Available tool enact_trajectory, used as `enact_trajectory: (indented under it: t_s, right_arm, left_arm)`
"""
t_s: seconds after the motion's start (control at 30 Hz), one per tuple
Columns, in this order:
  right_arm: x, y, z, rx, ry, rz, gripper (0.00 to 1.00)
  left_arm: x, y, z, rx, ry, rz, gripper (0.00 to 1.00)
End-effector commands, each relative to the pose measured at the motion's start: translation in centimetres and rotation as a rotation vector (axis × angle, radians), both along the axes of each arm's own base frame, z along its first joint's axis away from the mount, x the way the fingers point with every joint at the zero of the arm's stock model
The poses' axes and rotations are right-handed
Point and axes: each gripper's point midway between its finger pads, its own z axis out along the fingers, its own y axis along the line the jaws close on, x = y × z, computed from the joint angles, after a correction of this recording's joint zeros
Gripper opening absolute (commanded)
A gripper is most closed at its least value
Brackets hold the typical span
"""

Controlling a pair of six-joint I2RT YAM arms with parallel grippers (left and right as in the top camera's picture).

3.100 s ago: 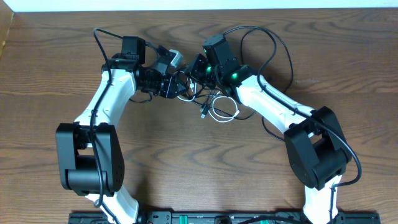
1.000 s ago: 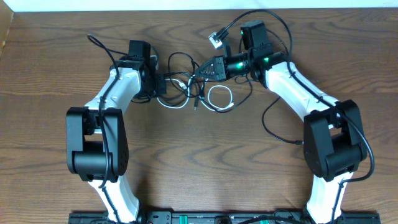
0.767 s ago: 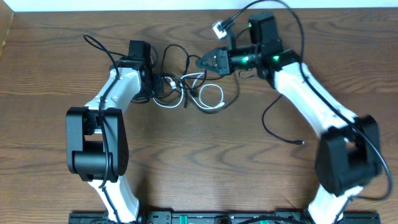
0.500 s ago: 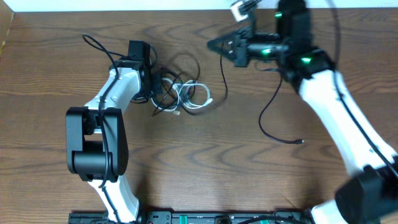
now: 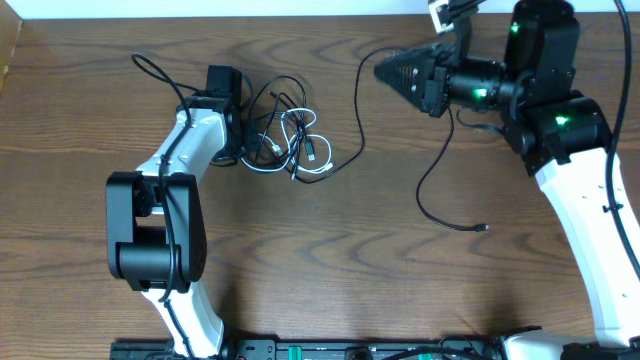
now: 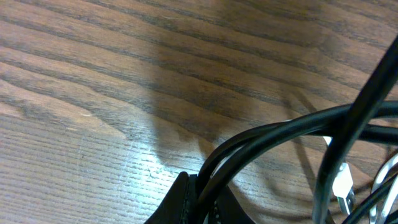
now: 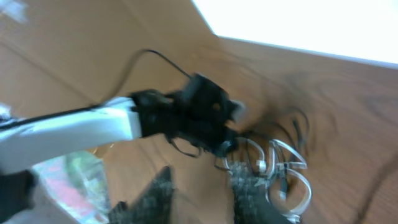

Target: Untangle cables

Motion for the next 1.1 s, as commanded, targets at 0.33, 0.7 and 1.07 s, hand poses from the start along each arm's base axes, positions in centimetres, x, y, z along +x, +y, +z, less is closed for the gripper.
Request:
enact_trajectory:
  t_s: [0.33, 0.7, 1.07]
  right_arm:
    - [3.8, 0.9, -12.0, -0.218, 0.265, -0.110, 0.54]
    - [3.5, 6.7, -19.6, -0.283, 0.357, 0.009, 0.59]
    - [3.1, 10.1, -25.4, -0.339, 0.367, 0.094, 0.57]
  left_arm:
    - [0.0, -0.3, -0.2, -0.027, 0.007, 0.005, 0.17]
    - [-0.2, -0.6, -0.2, -0.063, 0.014, -0.022, 0.73]
    - [-0.5, 2.3, 1.9, -0.134, 0.009, 0.082, 0.84]
